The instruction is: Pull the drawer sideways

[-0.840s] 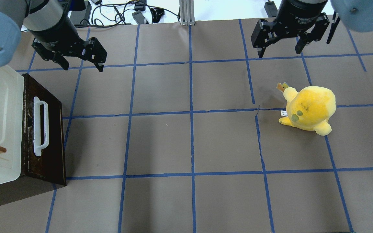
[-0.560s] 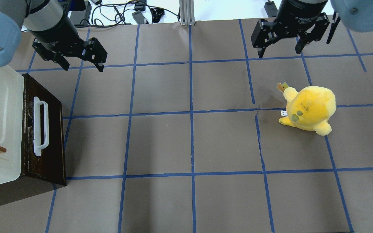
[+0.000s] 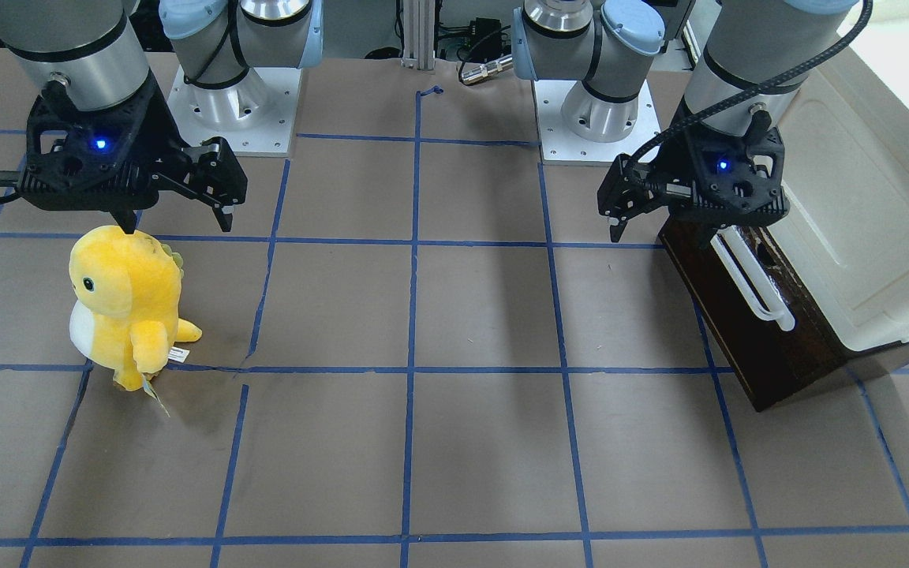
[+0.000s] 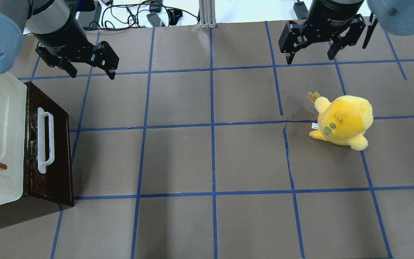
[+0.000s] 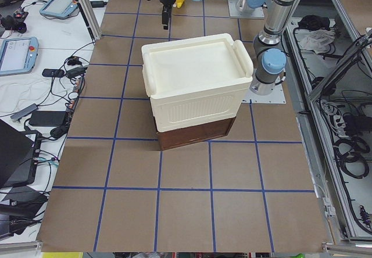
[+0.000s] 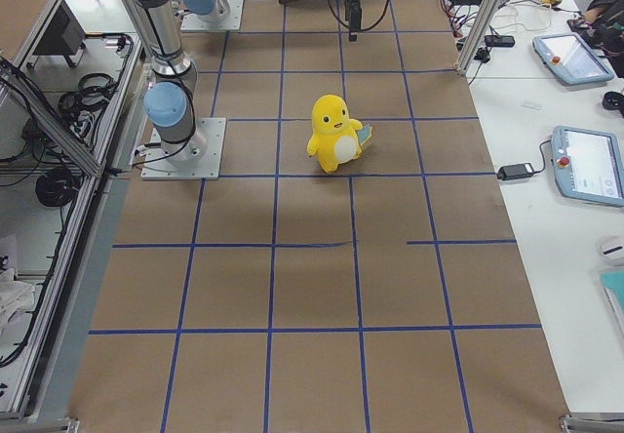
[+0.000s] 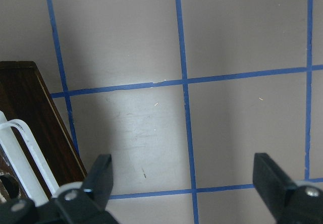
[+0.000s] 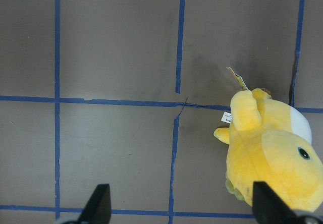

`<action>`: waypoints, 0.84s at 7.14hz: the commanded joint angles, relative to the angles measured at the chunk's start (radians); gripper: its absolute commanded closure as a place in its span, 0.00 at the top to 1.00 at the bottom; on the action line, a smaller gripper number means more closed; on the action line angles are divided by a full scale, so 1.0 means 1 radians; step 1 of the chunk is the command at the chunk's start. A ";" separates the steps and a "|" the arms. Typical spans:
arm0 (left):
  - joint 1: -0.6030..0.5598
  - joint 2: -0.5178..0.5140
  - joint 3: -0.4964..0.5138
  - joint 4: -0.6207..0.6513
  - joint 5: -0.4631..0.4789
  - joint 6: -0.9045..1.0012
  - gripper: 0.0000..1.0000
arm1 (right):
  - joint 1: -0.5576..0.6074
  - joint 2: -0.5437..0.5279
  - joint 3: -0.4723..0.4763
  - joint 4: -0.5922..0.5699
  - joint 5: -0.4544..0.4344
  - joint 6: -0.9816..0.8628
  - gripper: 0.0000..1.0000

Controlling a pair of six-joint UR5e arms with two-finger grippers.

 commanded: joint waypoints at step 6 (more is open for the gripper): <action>0.035 -0.037 -0.114 0.081 0.028 -0.047 1.00 | 0.000 0.000 0.000 0.000 -0.001 0.000 1.00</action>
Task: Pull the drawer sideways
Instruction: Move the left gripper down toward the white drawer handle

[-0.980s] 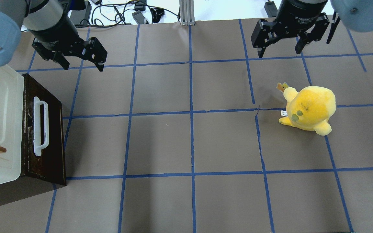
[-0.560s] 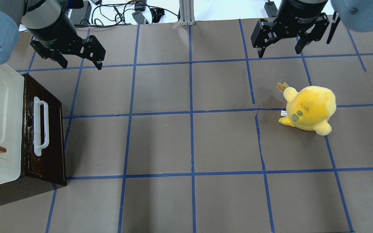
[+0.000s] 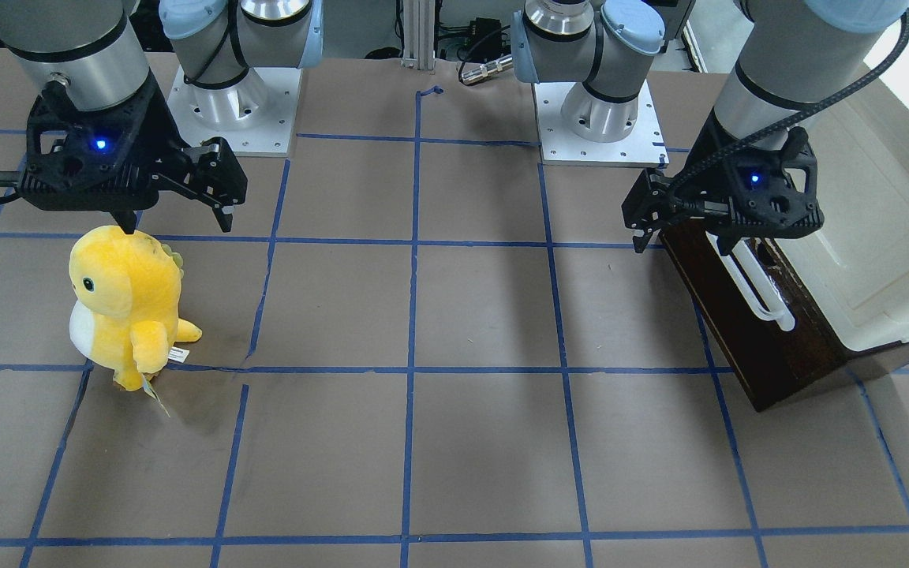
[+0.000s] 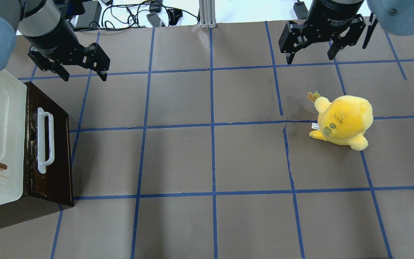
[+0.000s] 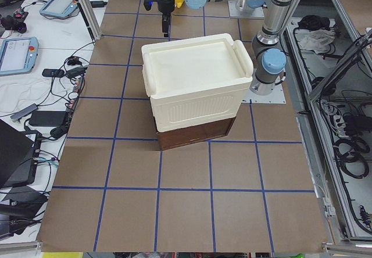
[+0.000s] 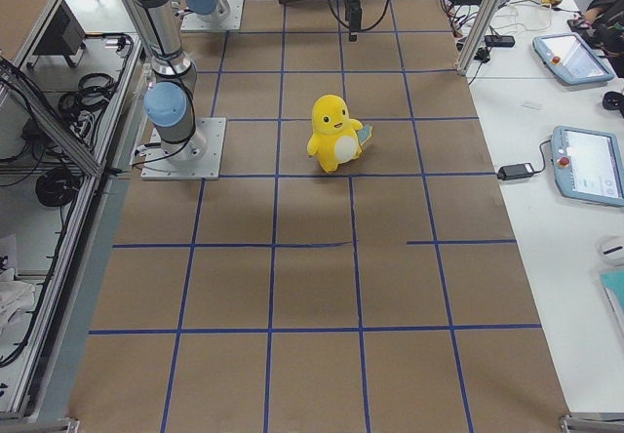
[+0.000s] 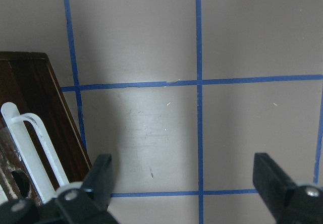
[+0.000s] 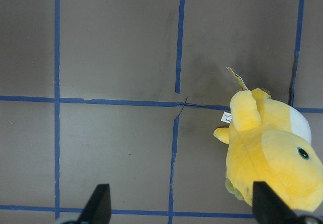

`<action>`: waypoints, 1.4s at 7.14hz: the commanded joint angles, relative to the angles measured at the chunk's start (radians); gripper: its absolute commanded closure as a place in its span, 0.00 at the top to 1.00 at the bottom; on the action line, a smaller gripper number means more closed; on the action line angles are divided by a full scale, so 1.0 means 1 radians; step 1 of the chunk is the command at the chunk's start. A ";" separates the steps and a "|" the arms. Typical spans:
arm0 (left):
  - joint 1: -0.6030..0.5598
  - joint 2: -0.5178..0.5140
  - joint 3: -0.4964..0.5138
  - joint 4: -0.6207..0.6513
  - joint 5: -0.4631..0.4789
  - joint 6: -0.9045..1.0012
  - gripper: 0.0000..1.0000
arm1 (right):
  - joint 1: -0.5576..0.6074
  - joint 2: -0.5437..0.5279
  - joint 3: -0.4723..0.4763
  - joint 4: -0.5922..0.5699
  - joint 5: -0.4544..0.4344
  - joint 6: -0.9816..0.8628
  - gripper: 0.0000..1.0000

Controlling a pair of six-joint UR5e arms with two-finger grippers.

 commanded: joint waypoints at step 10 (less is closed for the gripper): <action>-0.013 -0.210 -0.201 0.119 0.596 -0.399 0.91 | 0.000 0.000 0.000 0.000 -0.001 0.000 1.00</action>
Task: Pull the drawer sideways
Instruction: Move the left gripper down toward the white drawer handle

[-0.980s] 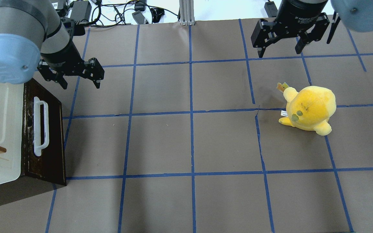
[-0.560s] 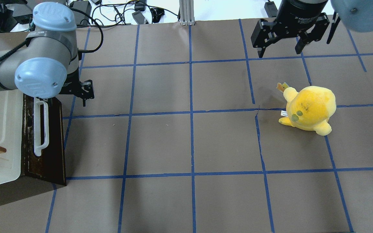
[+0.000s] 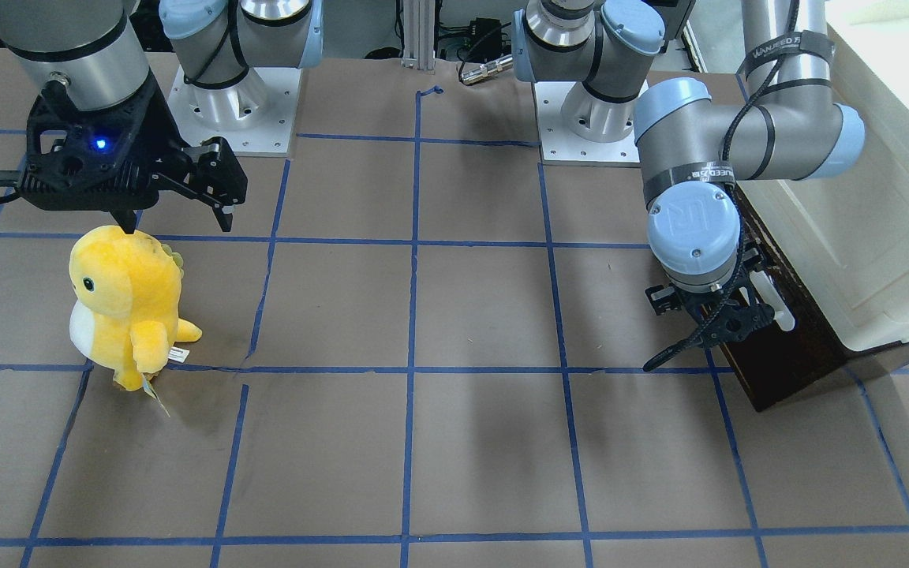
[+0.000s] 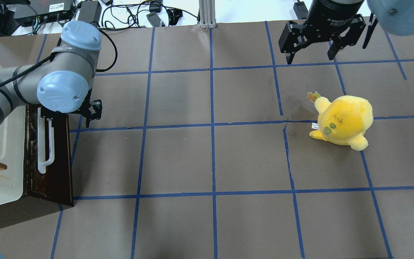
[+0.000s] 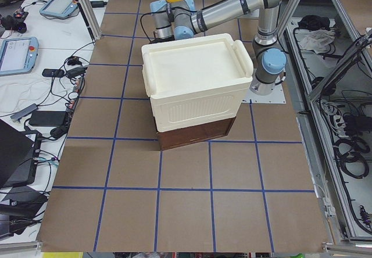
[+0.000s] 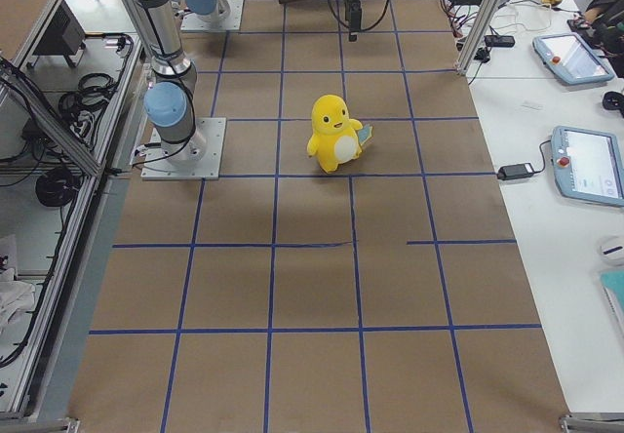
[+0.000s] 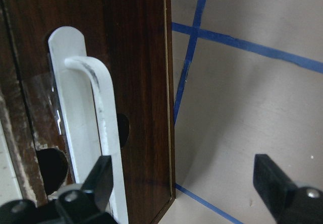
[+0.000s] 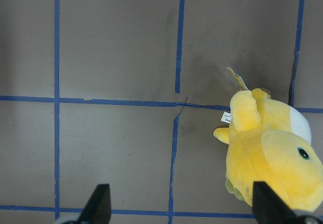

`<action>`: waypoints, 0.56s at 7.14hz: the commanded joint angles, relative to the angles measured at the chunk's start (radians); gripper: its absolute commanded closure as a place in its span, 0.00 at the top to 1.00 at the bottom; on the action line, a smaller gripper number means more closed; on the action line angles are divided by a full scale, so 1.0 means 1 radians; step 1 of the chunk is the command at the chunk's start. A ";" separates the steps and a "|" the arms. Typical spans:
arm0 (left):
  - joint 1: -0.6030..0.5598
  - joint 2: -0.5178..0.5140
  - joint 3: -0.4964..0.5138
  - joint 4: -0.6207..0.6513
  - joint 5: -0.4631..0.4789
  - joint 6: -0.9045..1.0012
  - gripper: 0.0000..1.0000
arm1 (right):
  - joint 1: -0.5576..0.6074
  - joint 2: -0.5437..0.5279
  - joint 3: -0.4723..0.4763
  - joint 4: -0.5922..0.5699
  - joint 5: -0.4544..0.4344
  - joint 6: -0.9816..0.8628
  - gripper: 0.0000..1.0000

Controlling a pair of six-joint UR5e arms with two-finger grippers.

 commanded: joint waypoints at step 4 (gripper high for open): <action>0.000 -0.034 -0.006 0.000 0.086 -0.015 0.91 | 0.000 0.000 0.000 0.000 0.001 0.000 1.00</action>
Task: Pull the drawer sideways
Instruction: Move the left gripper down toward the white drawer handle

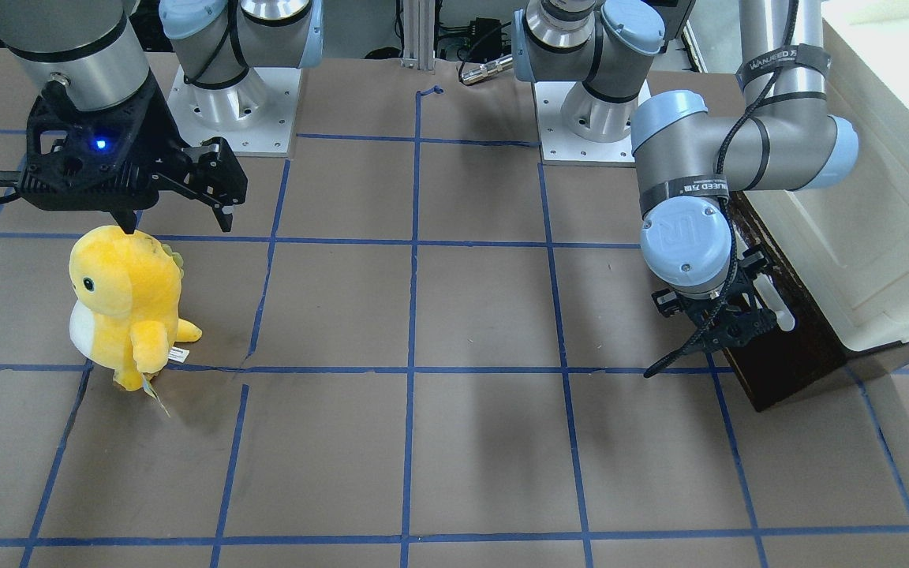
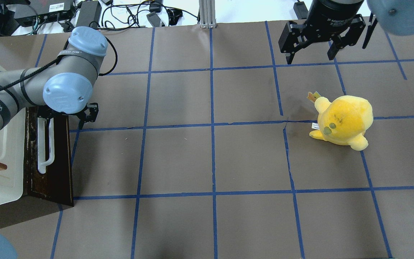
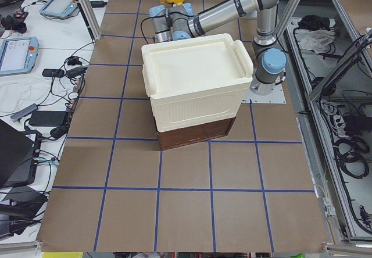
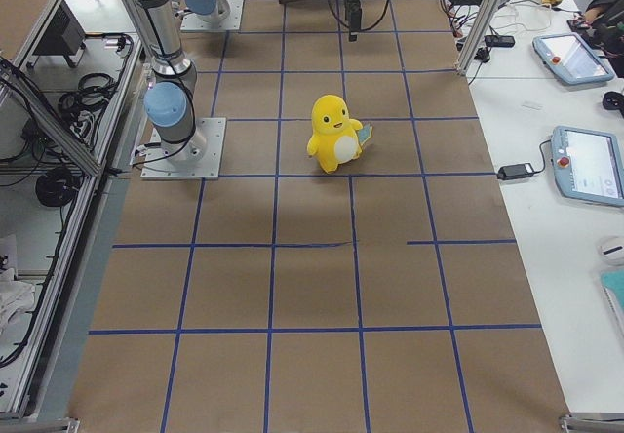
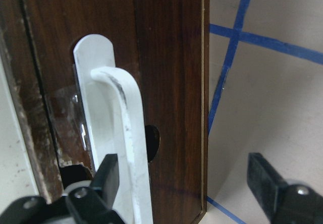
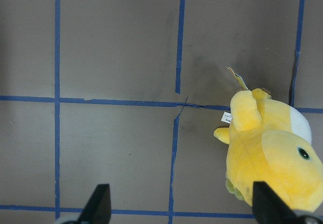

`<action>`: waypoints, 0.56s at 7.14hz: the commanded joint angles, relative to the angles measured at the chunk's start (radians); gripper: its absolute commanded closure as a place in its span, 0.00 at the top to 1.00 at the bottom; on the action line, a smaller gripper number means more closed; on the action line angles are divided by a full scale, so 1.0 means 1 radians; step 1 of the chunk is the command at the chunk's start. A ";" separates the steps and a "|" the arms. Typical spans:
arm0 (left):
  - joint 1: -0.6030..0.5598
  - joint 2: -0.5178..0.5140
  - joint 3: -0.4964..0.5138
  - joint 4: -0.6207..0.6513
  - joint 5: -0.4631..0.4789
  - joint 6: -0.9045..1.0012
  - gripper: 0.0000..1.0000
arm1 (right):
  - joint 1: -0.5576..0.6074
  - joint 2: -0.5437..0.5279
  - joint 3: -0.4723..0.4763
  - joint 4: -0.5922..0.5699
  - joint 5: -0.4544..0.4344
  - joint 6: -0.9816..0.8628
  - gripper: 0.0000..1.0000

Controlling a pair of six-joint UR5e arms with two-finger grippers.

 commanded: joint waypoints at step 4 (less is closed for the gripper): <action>0.002 -0.005 -0.004 -0.009 0.019 0.002 0.82 | 0.000 0.000 0.000 0.000 -0.001 -0.001 1.00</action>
